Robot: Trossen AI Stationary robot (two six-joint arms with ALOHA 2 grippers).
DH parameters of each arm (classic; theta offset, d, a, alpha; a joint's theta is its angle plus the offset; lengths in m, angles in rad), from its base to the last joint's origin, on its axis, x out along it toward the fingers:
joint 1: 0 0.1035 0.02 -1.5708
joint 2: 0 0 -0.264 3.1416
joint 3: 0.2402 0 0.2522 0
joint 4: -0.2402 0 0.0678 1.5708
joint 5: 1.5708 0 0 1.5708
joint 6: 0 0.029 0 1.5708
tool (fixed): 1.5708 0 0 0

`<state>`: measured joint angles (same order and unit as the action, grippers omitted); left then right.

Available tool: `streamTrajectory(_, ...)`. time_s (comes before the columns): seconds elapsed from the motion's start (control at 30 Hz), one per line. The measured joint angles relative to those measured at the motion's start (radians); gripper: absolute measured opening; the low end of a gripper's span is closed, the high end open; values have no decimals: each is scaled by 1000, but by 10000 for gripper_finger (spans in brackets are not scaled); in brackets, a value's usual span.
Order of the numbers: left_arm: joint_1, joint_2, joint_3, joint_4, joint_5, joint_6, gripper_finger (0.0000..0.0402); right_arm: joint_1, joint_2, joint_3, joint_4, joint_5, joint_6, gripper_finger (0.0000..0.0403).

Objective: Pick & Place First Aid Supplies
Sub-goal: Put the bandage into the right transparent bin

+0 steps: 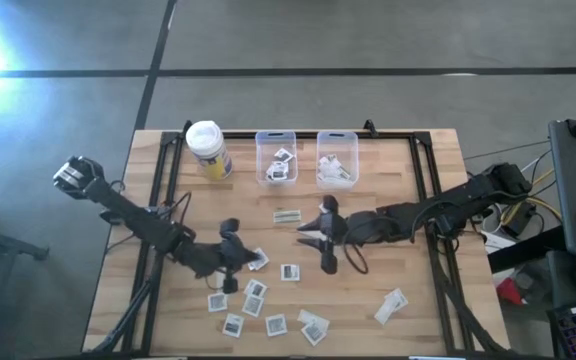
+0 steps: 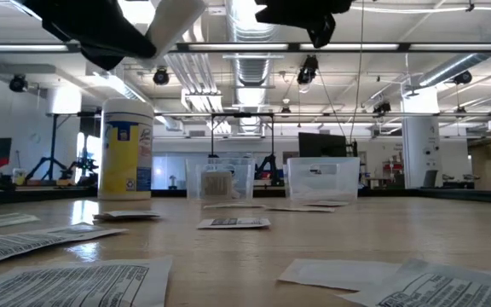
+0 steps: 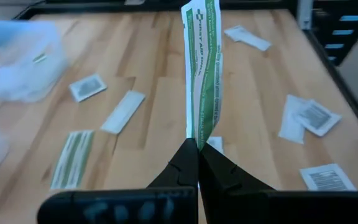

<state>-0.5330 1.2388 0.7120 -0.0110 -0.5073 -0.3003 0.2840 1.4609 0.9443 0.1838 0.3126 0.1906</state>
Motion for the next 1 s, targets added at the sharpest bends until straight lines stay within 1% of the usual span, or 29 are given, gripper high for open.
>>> streamTrajectory(0.1, 18, 0, 0, 31, 28, 50, 0, 0, 0, 0, 37, -12, -65, 129)
streamTrajectory(0.3, 62, 0, 0, 101, 91, 149, 0, 0, 0, 0, 87, -108, -124, 126)
streamTrajectory(0.37, 82, 0, 0, 129, 133, 177, 0, 2, 0, 0, 91, -110, -124, 129)
streamTrajectory(0.5, 113, 0, 0, 172, 172, 221, 0, 6, 0, 0, 90, -113, -124, 142)
streamTrajectory(0.73, 148, 0, 0, 233, 207, 273, 0, 10, 0, 0, 94, -113, -143, 163)
streamTrajectory(0.87, 162, 0, 0, 297, 209, 314, 0, 11, 0, 0, 111, -113, -152, 168)
streamTrajectory(1.0, 177, 0, 0, 349, 211, 336, 0, 11, 0, 0, 156, -113, -202, 169)
